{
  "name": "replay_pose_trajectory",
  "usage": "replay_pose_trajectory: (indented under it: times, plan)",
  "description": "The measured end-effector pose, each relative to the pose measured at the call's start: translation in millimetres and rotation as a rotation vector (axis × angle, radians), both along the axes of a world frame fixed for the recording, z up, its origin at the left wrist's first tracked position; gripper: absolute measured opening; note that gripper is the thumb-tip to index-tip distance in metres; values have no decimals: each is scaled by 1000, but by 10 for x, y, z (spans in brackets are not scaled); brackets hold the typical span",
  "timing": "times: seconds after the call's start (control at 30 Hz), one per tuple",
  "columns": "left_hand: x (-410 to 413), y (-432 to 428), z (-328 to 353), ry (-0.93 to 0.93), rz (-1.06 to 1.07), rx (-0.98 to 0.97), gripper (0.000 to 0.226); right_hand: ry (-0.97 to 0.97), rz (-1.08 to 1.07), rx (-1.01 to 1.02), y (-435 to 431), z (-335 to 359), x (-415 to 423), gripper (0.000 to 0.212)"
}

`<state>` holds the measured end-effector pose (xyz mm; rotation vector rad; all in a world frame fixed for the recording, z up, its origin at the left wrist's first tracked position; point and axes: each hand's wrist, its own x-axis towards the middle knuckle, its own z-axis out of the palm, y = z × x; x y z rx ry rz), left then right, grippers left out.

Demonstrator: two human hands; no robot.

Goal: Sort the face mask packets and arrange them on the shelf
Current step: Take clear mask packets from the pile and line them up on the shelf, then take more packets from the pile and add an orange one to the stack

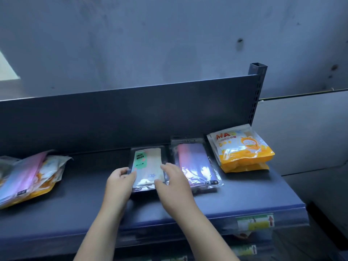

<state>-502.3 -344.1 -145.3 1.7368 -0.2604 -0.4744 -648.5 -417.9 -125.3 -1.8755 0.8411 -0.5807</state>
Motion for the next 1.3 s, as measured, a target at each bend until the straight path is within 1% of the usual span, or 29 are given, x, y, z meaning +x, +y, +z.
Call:
replay_pose_trajectory:
  times: [0.07,0.1,0.17,0.23,0.3,0.37,0.47,0.53,0.6,0.67,0.73,0.8,0.87,0.93,1.0,1.13,1.23,1.3]
  plan:
    - [51,18,-7,-88,-26,77,31,51,43,-6,57,-22,47,48]
    - [55,25,5,-131,-35,118,31,56,48,-12,67,-47,71,45]
    - [86,26,-7,-204,-42,181,39,51,34,-16,87,-71,107,36]
    - [85,30,-1,-253,-47,243,43,62,56,-13,114,-69,126,43]
    - [69,45,-12,-303,-50,288,43,97,83,-73,131,-95,145,51]
    - [65,57,-53,-370,-55,325,41,107,77,-157,166,-117,175,47]
    - [67,73,-96,-433,-80,393,42,63,45,-170,225,-176,224,41]
    - [74,104,-86,-445,-91,399,42,40,23,-187,231,-212,245,43]
    - [113,176,-64,-499,-112,392,41,12,3,-216,222,-234,267,46]
    - [182,280,-55,-593,-136,404,40,20,13,-253,223,-203,297,52]
    - [299,395,-35,-756,-147,459,39,39,38,-313,234,-159,380,56]
    - [411,505,17,-872,-165,499,46,55,51,-368,269,-115,511,62]
    - [554,641,123,-878,-204,479,55,48,56,-361,374,-54,758,65]
    - [763,805,209,-875,-236,448,59,-2,65,-282,552,-10,1059,57]
    - [1058,1010,293,-929,-252,430,62,-72,59,-204,777,36,1406,48]
    - [1915,1574,483,-1010,-223,437,59,-133,47,-185,1328,148,2275,39]
    - [2649,2122,630,-1009,-206,460,57,-96,49,-136,1838,281,2987,41]
    - [3074,2500,735,-967,-205,481,59,-13,55,-151,2171,332,3378,48]
